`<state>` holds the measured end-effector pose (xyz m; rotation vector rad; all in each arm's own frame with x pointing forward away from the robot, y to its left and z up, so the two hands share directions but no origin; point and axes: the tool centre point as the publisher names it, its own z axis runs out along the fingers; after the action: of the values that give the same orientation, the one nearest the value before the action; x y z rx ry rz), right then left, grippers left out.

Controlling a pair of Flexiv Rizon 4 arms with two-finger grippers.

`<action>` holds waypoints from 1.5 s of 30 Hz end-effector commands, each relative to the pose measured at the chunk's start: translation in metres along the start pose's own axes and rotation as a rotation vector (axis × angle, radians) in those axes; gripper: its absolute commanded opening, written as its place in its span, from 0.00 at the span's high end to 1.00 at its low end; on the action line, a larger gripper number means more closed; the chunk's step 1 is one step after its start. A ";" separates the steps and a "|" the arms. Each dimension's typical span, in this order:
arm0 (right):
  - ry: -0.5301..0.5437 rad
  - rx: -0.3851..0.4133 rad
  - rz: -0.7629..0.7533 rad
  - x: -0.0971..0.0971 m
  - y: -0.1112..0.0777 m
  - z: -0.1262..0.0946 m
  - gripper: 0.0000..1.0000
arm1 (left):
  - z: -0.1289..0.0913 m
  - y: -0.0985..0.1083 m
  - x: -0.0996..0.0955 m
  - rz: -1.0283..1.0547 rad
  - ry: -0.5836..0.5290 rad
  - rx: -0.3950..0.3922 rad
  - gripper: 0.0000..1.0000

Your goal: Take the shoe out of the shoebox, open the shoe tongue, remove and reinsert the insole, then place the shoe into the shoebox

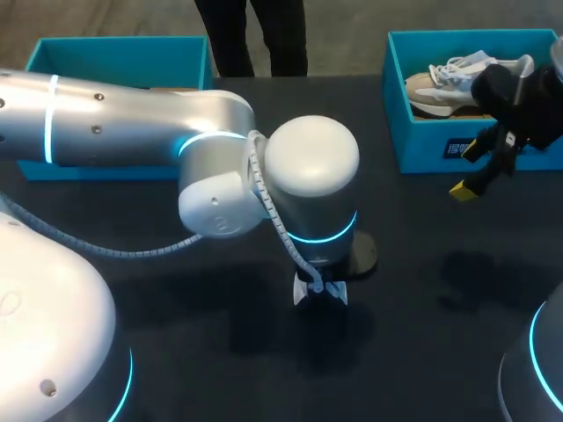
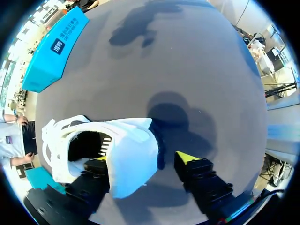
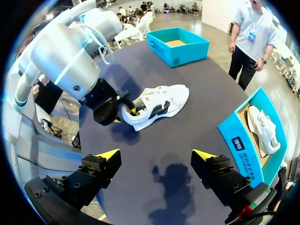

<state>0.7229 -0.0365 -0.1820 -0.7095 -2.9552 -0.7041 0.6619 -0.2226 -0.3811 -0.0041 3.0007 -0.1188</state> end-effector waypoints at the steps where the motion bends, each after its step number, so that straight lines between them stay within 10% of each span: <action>1: 0.002 0.004 0.001 -0.002 0.001 0.001 0.00 | 0.008 -0.004 -0.002 -0.006 0.014 -0.006 0.51; 9: 0.002 0.004 0.001 -0.002 0.001 0.001 0.00 | 0.013 -0.006 0.004 -0.003 0.047 -0.006 0.73; 12: 0.002 0.004 0.001 -0.002 0.001 0.001 0.00 | 0.015 -0.005 0.006 -0.004 0.061 -0.005 1.00; 21: 0.002 0.004 0.001 -0.002 0.001 0.001 0.00 | 0.005 -0.001 0.007 0.007 0.115 0.006 1.00; 45: 0.002 0.004 0.001 -0.002 0.001 0.001 0.00 | -0.128 0.024 -0.017 -0.056 0.258 -0.001 1.00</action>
<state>0.7228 -0.0365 -0.1820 -0.7096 -2.9552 -0.7041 0.6588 -0.2078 -0.2881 -0.0680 3.2706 -0.1049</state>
